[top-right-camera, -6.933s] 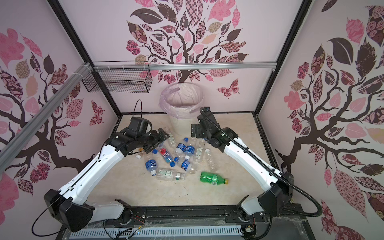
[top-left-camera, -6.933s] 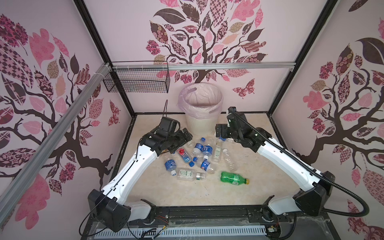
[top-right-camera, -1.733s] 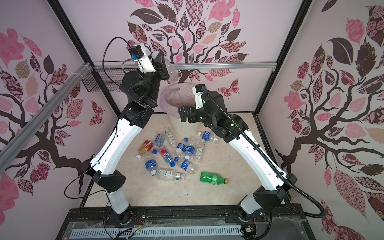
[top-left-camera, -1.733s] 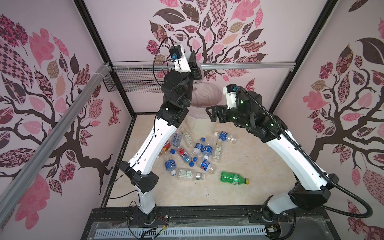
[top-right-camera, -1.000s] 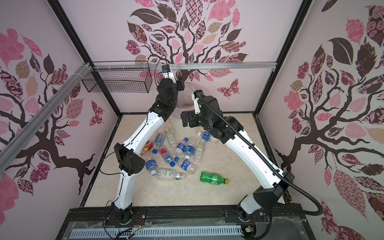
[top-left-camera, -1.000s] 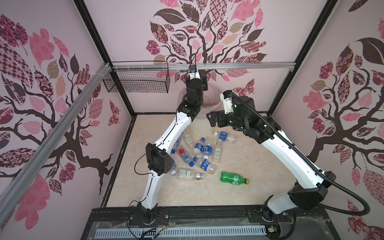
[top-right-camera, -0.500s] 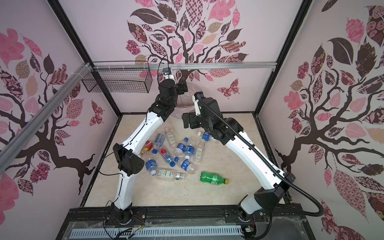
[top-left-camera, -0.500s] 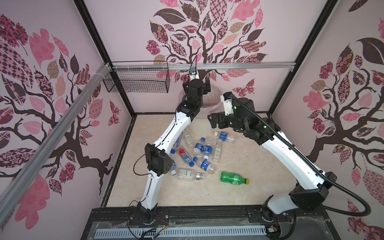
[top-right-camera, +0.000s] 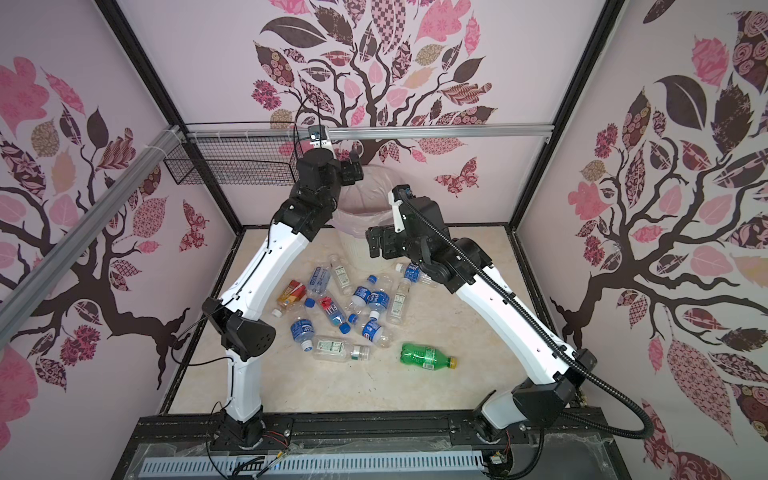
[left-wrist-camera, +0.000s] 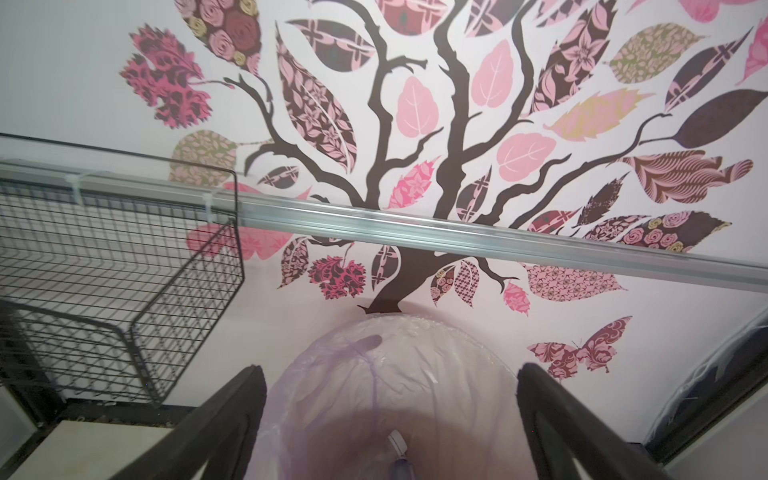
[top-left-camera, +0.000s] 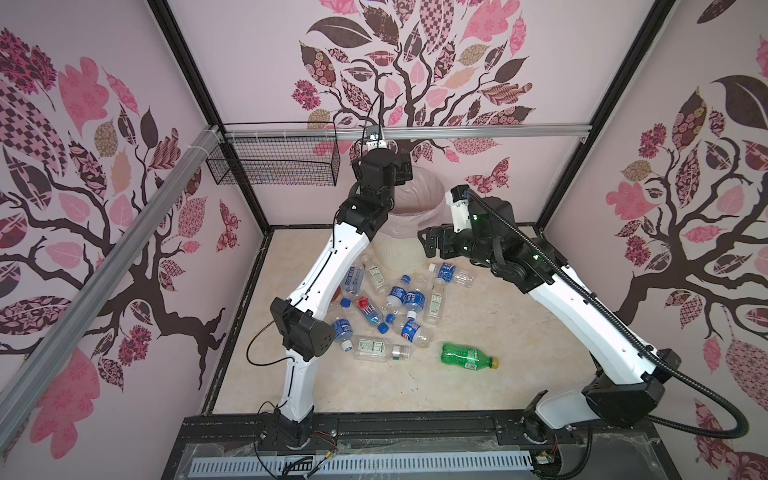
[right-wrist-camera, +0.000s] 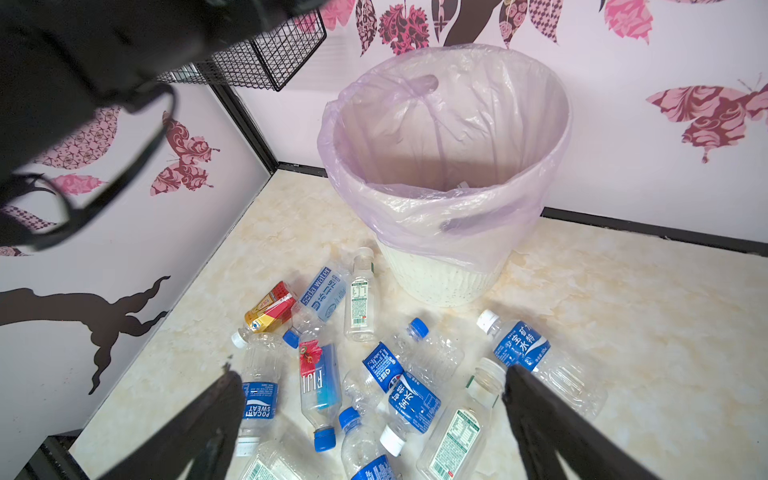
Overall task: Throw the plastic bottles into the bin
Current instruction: 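Lower both grippers toward the red-and-gold drink bottle among the bottles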
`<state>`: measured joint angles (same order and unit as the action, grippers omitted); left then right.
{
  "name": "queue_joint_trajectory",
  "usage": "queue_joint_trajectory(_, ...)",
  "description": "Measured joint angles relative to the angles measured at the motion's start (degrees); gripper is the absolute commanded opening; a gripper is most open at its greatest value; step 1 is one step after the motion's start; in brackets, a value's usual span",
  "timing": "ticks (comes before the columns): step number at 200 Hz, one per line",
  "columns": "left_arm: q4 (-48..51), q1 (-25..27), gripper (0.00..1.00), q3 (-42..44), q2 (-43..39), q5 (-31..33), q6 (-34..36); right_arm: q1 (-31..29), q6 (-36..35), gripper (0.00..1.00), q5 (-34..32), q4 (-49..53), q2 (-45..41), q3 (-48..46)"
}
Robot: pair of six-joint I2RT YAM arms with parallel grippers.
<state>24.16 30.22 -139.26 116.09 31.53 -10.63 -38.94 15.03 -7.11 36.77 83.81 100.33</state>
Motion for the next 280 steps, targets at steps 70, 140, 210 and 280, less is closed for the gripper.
queue_joint_trajectory(70,9.73,-3.32,0.97,30.62,-25.94,4.76,-7.04,-0.35,3.06,1.00,0.81,0.52,0.00,-1.55)
queue_joint_trajectory(140,19.78,-15.45,0.97,58.51,-39.23,-6.08,-16.79,-7.28,5.22,1.00,2.45,3.48,1.55,-7.52)
queue_joint_trajectory(210,21.27,-21.70,0.97,67.36,-39.21,-13.31,-16.61,-11.26,8.87,1.00,3.89,8.11,8.96,-5.62)
queue_joint_trajectory(280,16.52,-27.02,0.97,69.22,-28.44,-19.54,-14.80,-15.69,8.57,0.99,3.54,10.64,16.00,5.42)
